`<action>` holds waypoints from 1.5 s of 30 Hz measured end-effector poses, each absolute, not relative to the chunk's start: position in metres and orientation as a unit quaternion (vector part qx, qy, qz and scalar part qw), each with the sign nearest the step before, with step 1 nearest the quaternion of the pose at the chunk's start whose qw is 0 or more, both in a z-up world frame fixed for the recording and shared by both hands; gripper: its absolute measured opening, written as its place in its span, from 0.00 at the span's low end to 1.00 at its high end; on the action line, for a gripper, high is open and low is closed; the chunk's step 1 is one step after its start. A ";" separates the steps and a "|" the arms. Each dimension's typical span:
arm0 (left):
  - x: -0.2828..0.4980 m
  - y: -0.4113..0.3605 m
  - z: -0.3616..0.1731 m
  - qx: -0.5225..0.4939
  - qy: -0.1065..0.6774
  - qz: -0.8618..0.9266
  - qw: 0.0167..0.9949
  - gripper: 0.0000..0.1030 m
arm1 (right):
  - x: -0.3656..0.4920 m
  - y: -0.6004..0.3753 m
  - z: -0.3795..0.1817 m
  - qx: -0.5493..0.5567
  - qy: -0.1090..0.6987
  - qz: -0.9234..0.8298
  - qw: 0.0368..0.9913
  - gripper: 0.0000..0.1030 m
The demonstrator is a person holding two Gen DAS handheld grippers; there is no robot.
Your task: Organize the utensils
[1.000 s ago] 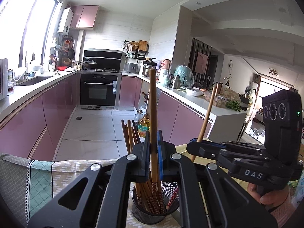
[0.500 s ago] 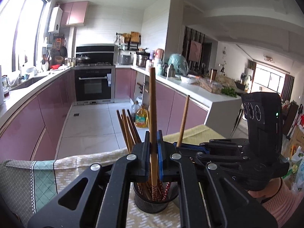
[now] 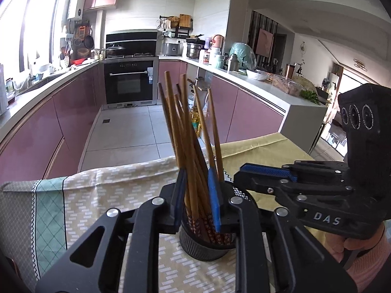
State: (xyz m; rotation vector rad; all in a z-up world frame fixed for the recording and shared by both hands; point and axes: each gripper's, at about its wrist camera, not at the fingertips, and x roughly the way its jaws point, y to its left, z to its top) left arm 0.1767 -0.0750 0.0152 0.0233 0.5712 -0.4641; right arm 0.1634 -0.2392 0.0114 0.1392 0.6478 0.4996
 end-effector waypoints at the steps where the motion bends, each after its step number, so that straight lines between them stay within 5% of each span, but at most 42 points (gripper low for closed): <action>1: 0.176 -0.077 0.014 0.009 0.278 -0.224 0.934 0.29 | 0.160 -0.240 0.011 0.068 0.313 0.243 0.916 0.19; 4: 0.168 -0.068 0.009 0.000 0.271 -0.210 0.939 0.40 | 0.150 -0.243 0.010 0.066 0.307 0.236 0.920 0.32; 11: 0.136 -0.044 0.008 0.003 0.236 -0.146 0.961 0.86 | 0.120 -0.243 0.011 0.049 0.271 0.211 0.938 0.65; 14: 0.121 -0.036 0.006 0.011 0.228 -0.131 0.965 0.95 | 0.110 -0.242 0.008 0.042 0.258 0.200 0.944 0.79; 19: 0.101 -0.025 0.003 0.017 0.216 -0.098 0.971 0.94 | 0.090 -0.237 0.003 0.025 0.229 0.181 0.956 0.93; 45: 0.024 -0.002 0.009 0.014 0.122 -0.030 0.992 0.95 | 0.024 -0.210 0.000 0.002 0.141 0.151 0.978 0.93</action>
